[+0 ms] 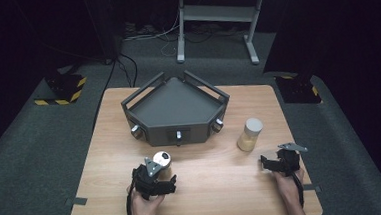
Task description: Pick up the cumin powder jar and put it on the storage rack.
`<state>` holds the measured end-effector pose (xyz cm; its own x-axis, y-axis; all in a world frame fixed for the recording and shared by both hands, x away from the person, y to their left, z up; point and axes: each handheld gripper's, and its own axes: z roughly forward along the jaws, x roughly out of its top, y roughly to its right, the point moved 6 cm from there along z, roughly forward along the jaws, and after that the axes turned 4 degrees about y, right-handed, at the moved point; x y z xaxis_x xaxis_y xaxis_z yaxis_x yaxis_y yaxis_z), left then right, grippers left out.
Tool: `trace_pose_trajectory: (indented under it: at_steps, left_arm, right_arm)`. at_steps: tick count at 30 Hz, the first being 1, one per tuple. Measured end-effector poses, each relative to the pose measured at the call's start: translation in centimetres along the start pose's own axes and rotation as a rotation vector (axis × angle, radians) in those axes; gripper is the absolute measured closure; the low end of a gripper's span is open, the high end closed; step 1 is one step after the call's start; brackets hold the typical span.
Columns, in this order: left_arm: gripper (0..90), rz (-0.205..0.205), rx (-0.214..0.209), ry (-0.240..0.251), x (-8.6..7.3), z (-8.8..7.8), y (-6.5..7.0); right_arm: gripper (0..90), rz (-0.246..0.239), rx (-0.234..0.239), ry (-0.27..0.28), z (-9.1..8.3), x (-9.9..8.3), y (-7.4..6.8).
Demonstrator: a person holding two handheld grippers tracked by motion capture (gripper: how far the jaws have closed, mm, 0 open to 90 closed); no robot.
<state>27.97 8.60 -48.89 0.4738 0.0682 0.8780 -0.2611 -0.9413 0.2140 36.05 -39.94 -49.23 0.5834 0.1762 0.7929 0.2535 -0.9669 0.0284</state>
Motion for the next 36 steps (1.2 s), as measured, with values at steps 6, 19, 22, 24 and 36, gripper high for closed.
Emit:
trace_pose_trajectory:
  at_steps: [6,19,22,24,36]
  left_arm:
    - [5.2,0.221,-0.011,-0.171,2.4,-0.3,-1.1]
    - [9.8,0.228,0.023,-0.173,3.4,0.7,-0.6]
    - [10.7,0.233,0.028,-0.179,3.6,1.1,-0.5]
    - [11.8,0.235,0.032,-0.182,3.6,1.2,-0.4]
    - [20.4,0.229,0.049,-0.188,3.4,1.8,-0.7]
  right_arm:
    - [8.5,-0.001,0.000,0.000,0.0,0.0,0.0]
    - [8.5,0.001,0.001,0.000,0.0,0.0,0.0]
    - [8.5,0.001,0.002,0.000,0.0,0.0,0.0]
    - [8.5,0.001,0.002,0.000,0.0,0.0,0.0]
    - [8.5,0.001,0.002,0.000,0.0,0.0,0.0]
